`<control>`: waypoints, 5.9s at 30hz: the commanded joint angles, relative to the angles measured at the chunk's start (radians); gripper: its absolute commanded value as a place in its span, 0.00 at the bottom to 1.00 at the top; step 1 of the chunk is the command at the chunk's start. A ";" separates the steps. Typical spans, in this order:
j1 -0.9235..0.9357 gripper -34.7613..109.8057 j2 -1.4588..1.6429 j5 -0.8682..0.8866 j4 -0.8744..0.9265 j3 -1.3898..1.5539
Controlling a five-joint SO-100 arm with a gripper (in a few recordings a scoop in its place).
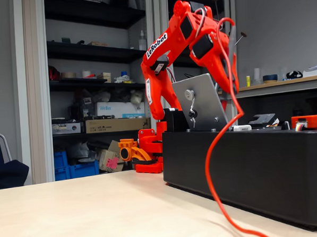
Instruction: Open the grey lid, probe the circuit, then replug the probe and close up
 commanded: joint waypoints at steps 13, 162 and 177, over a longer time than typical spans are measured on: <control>0.020 0.24 0.103 -0.037 -0.071 0.120; -0.055 0.24 0.011 0.028 -0.299 -0.009; -0.121 0.24 -0.199 0.110 -0.399 -0.173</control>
